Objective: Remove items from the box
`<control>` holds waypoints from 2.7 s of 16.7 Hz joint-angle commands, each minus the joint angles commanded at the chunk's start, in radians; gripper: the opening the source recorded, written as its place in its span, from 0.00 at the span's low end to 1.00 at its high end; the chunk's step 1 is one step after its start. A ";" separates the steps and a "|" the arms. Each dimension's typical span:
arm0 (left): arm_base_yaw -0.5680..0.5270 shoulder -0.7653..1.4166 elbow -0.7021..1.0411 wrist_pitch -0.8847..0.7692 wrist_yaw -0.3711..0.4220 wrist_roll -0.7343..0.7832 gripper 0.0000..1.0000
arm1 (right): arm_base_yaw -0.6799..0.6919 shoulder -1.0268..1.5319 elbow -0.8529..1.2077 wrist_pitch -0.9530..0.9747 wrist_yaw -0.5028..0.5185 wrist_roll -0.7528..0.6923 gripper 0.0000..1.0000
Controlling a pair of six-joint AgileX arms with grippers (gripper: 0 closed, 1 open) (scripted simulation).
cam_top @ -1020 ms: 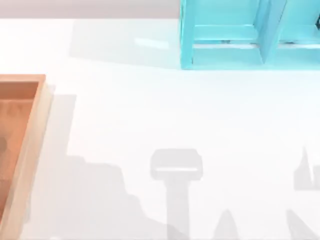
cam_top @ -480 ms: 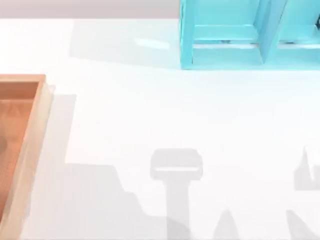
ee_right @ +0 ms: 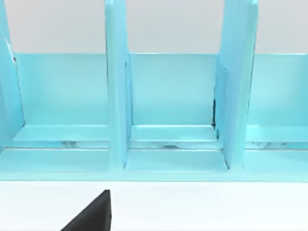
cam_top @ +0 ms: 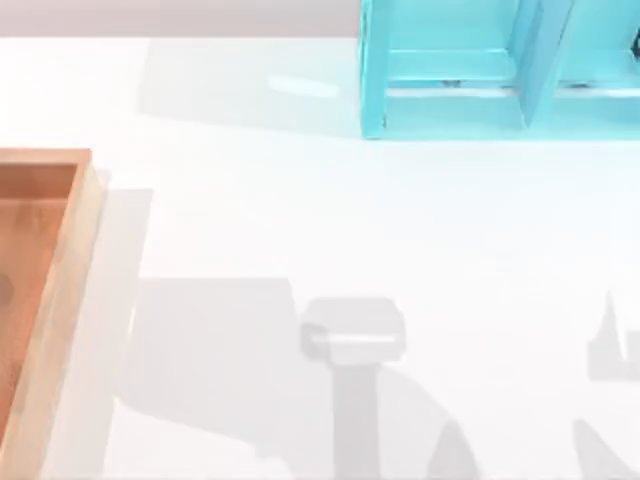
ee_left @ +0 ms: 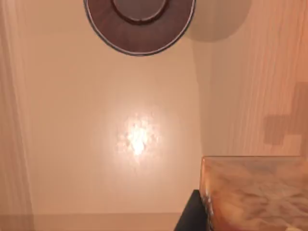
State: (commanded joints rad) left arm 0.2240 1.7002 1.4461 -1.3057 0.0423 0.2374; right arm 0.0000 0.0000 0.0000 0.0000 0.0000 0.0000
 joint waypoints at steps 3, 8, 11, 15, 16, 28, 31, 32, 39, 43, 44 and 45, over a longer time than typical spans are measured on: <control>-0.180 0.129 0.135 0.024 -0.002 -0.183 0.00 | 0.000 0.000 0.000 0.000 0.000 0.000 1.00; -0.531 0.364 0.391 0.082 -0.020 -0.540 0.00 | 0.000 0.000 0.000 0.000 0.000 0.000 1.00; -0.719 0.508 0.495 0.094 -0.024 -0.710 0.00 | 0.000 0.000 0.000 0.000 0.000 0.000 1.00; -0.827 0.600 0.513 0.079 -0.041 -0.805 0.00 | 0.000 0.000 0.000 0.000 0.000 0.000 1.00; -0.829 0.601 0.512 0.079 -0.041 -0.806 0.00 | 0.000 0.000 0.000 0.000 0.000 0.000 1.00; -0.827 0.637 0.392 0.233 -0.041 -0.805 0.00 | 0.000 0.000 0.000 0.000 0.000 0.000 1.00; -0.827 0.637 0.392 0.234 -0.041 -0.805 0.00 | 0.000 0.000 0.000 0.000 0.000 0.000 1.00; -0.827 0.637 0.392 0.234 -0.041 -0.805 0.08 | 0.000 0.000 0.000 0.000 0.000 0.000 1.00; -0.827 0.637 0.392 0.234 -0.041 -0.805 0.60 | 0.000 0.000 0.000 0.000 0.000 0.000 1.00; -0.827 0.637 0.392 0.234 -0.041 -0.805 0.90 | 0.000 0.000 0.000 0.000 0.000 0.000 1.00; -0.827 0.637 0.392 0.234 -0.041 -0.805 0.98 | 0.000 0.000 0.000 0.000 0.000 0.000 1.00; -0.827 0.637 0.392 0.234 -0.041 -0.805 1.00 | 0.000 0.000 0.000 0.000 0.000 0.000 1.00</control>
State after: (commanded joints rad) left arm -0.6033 2.3368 1.8382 -1.0718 0.0015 -0.5672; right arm 0.0000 0.0000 0.0000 0.0000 0.0000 0.0000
